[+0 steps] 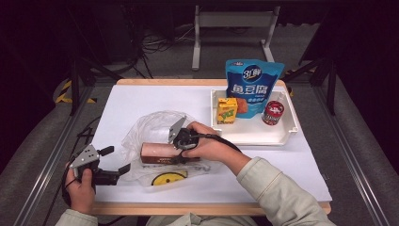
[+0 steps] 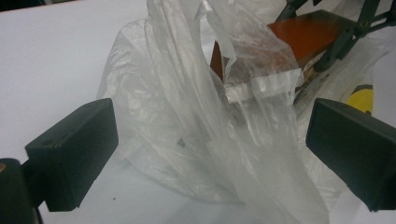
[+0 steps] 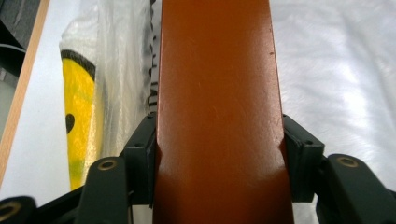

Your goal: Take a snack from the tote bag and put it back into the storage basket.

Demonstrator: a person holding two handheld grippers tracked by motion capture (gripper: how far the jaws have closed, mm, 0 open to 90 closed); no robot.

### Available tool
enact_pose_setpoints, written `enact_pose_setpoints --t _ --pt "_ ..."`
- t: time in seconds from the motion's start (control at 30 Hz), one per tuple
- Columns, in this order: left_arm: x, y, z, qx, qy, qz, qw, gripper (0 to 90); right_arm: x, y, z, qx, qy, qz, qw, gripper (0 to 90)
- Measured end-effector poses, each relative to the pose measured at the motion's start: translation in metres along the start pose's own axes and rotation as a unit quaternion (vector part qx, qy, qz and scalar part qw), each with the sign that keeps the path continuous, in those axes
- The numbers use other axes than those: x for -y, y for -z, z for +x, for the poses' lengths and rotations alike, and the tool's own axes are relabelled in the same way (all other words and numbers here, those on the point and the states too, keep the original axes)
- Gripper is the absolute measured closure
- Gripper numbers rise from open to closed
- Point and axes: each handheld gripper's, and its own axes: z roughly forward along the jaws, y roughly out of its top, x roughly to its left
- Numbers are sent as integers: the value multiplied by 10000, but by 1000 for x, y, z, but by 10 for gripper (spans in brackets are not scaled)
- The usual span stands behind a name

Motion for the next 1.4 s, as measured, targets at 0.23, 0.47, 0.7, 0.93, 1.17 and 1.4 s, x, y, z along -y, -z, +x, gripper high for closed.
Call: enact_pose_setpoints --t 0.23,0.47,0.7,0.93,1.17,1.4 --pt "0 0 0 6 1 4 10000 31 -7 15 0 25 -78 -320 9995 427" --pt "0 0 0 11 8 11 10000 31 -14 25 2 19 -63 -534 9985 426" --pt "0 0 0 11 12 6 10000 31 -20 36 3 28 -54 -697 9975 427" --pt "0 0 0 10 7 5 10000 31 -23 50 3 105 21 -836 9964 427" --pt "0 0 0 11 8 4 10000 31 -24 64 3 194 43 -939 9954 427" --pt "0 0 0 11 10 3 10000 31 -24 79 2 219 33 -1058 9941 427"
